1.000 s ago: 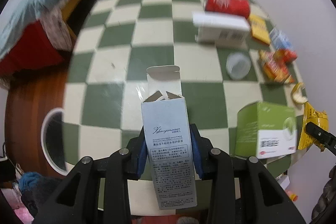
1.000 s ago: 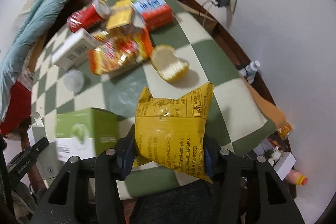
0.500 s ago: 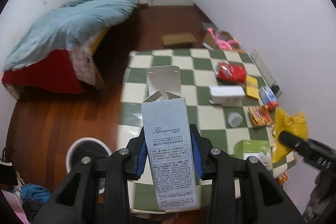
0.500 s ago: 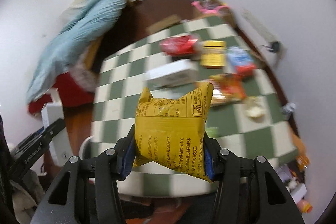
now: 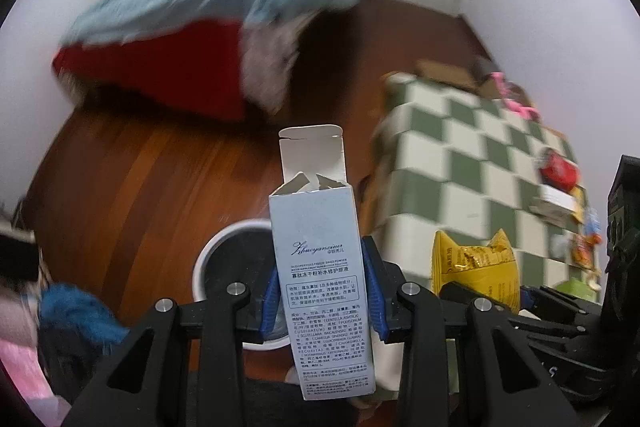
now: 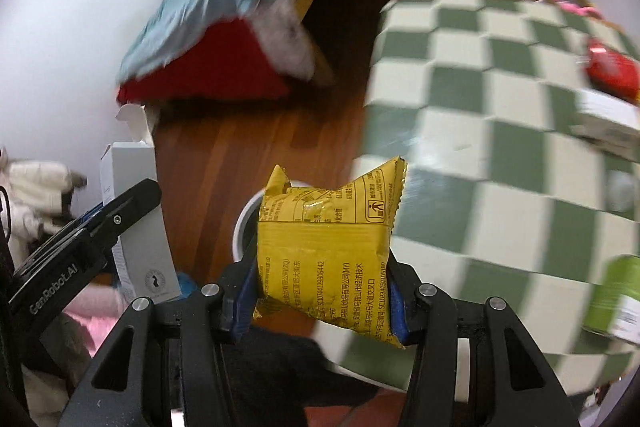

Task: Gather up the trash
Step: 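Carry both items over the white bin and open both tools to drop them, then move both tools back over the table toward the remaining trash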

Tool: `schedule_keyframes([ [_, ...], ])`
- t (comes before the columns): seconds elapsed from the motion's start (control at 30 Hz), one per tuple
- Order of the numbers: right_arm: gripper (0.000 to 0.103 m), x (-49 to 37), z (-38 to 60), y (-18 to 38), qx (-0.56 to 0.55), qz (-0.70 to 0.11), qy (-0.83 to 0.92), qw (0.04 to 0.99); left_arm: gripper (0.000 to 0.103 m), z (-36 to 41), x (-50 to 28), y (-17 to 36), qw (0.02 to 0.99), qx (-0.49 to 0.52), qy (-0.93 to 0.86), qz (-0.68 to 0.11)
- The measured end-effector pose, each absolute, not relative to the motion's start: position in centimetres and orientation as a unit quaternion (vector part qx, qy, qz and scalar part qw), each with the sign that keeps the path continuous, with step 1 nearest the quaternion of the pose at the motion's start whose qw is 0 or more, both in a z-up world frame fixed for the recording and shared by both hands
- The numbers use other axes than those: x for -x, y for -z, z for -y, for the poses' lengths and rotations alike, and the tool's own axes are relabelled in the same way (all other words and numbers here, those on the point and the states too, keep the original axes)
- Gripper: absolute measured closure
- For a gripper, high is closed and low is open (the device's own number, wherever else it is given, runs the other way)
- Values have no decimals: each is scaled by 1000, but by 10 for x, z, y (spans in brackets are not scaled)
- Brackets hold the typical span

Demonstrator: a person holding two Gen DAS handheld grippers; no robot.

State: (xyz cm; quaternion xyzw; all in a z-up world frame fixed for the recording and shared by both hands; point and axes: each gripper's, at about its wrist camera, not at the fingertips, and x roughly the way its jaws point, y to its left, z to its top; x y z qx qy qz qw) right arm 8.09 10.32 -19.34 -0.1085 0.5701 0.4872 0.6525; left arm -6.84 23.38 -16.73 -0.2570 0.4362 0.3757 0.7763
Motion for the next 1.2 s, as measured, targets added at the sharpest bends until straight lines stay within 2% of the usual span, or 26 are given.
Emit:
schedule_keyframes([
  [0.27,49,-26,-206,279,183,-608,-484,602,70,-316,130,264,713,364,-372,-471],
  [0.53,48,2,-270,361,249,-636,-454,573,68,-348,163,329,665,434,-359,-490],
  [0.6,46,3,-280,379,259,-643,-449,563,47,-351,171,337,657,442,-364,-490],
  [0.63,46,4,-284,385,264,-646,-447,560,28,-352,173,338,654,444,-369,-489],
  [0.67,46,4,-287,390,268,-647,-446,558,18,-353,177,340,652,445,-373,-487],
  [0.73,38,5,-288,396,272,-647,-443,557,17,-355,181,340,647,445,-382,-488],
  [0.77,33,5,-289,398,274,-647,-443,556,13,-355,182,339,644,441,-388,-490],
  [0.8,22,9,-293,398,275,-645,-445,557,10,-355,184,338,643,435,-395,-491],
  [0.83,18,12,-294,399,275,-643,-447,557,6,-355,185,336,643,431,-400,-490],
  [0.9,7,11,-292,397,277,-638,-449,560,6,-353,187,328,644,416,-416,-488],
  [1.2,5,25,-276,351,339,-572,-445,600,6,-333,200,285,651,348,-485,-469],
])
